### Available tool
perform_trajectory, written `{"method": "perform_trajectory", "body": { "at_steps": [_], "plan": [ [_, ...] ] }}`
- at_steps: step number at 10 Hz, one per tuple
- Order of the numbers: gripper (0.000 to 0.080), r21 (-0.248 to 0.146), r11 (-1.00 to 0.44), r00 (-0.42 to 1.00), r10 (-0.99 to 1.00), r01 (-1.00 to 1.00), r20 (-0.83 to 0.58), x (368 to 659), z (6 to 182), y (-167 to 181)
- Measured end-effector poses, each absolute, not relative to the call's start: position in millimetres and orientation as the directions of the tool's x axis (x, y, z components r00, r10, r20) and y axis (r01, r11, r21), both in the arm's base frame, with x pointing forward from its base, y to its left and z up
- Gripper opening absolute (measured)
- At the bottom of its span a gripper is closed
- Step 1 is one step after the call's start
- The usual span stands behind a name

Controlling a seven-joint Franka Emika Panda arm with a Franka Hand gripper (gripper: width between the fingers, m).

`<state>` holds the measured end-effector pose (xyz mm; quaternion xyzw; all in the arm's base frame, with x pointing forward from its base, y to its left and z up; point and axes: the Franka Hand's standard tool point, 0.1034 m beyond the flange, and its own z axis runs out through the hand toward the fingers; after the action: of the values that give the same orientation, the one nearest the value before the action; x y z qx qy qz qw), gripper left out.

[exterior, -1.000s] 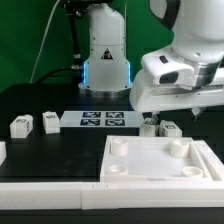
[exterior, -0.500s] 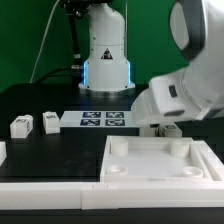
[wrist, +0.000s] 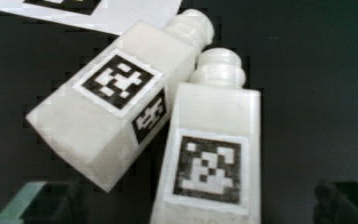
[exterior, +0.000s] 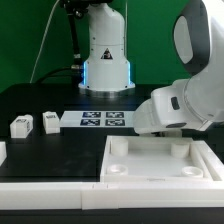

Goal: Assemble one leg

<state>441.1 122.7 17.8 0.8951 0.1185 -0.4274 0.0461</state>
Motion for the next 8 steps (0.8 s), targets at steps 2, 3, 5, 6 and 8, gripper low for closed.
{"method": "perform_trajectory", "body": {
  "at_steps": [2, 3, 5, 6, 8],
  "plan": [
    [0.0649, -0.015, -0.969, 0.6, 0.164, 0.247, -0.783, 432.9, 12.8, 120.7],
    [0.0649, -0.01, -0.97, 0.598, 0.158, 0.243, -0.786, 430.7, 12.0, 120.5],
    [0.0649, -0.012, -0.97, 0.604, 0.161, 0.244, -0.78, 428.3, 7.0, 120.0],
    [0.0529, -0.012, -0.97, 0.604, 0.162, 0.245, -0.78, 427.2, 6.0, 119.9],
    [0.0395, -0.013, -0.969, 0.608, 0.164, 0.245, -0.777, 428.4, 5.5, 120.3]
  ]
}}
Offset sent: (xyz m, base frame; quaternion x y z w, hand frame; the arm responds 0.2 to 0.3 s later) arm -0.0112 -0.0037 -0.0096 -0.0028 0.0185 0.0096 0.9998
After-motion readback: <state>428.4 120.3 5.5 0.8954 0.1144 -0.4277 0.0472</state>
